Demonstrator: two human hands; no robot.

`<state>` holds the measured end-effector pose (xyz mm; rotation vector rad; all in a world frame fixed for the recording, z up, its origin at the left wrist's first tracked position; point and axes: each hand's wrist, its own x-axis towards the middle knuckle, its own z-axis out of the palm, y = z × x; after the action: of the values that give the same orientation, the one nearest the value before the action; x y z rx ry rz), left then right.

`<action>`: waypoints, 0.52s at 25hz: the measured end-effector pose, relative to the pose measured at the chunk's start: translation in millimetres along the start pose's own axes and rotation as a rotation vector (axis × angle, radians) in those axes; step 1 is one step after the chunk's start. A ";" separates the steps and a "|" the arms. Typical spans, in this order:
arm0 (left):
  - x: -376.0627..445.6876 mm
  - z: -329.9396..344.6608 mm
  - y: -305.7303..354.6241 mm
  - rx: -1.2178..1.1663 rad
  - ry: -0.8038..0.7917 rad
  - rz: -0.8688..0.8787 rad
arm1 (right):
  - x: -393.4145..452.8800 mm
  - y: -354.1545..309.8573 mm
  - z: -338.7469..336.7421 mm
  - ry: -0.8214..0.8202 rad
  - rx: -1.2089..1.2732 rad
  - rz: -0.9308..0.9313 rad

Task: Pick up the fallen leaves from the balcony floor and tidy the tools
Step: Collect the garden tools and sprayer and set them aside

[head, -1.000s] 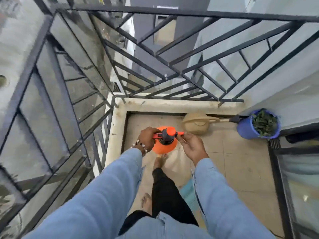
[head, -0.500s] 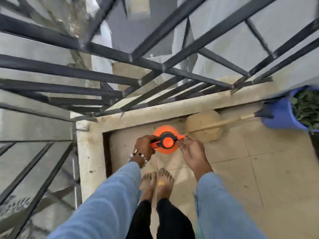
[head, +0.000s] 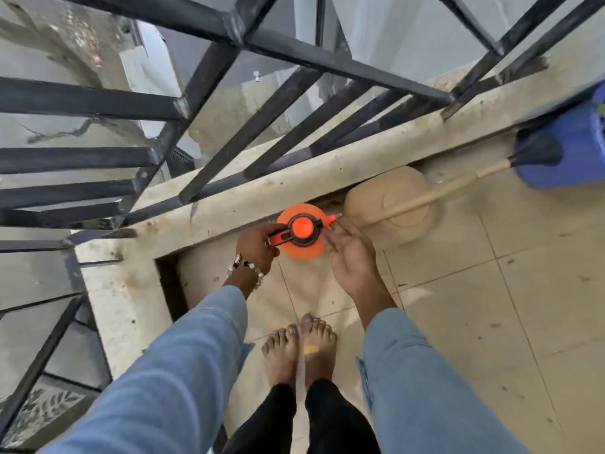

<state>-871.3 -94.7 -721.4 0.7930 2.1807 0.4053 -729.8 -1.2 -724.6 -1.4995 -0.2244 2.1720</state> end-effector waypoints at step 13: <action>-138.9 -63.3 73.8 0.033 -0.121 -0.140 | -196.5 -44.1 -19.4 0.176 -0.275 0.040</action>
<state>-817.5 -131.9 -565.0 0.6601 2.1191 0.2446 -644.4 -59.5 -550.8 -1.8498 -0.4515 2.0889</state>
